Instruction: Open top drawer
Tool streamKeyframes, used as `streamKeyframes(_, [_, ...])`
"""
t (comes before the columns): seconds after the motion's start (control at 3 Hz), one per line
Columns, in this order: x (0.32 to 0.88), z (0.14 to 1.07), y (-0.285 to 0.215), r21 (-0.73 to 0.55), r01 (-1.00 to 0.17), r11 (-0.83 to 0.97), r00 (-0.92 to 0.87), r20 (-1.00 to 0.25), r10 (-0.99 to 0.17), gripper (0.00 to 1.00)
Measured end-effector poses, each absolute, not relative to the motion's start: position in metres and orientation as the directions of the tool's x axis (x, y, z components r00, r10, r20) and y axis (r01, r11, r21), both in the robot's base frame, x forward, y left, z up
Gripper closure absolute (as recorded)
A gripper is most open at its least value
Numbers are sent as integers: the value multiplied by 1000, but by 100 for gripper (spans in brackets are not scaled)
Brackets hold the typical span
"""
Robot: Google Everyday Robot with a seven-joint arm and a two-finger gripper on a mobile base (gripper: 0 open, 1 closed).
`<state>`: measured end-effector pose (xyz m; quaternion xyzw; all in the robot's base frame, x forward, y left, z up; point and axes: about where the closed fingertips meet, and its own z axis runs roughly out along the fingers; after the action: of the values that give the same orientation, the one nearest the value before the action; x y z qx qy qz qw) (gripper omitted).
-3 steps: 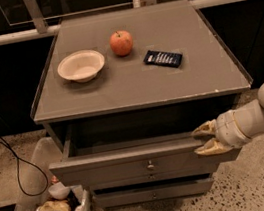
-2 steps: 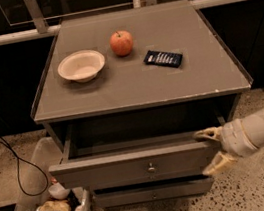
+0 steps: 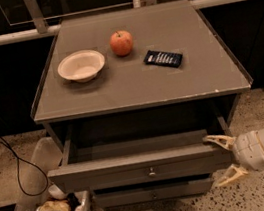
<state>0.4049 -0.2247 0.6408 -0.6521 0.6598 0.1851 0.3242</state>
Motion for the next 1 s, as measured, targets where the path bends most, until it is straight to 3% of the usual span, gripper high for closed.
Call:
streamKeyframes(0.67, [396, 646, -227, -180, -981, 77, 65, -671, -739, 85])
streamKeyframes(1.0, [389, 647, -223, -168, -983, 70, 65, -686, -725, 83])
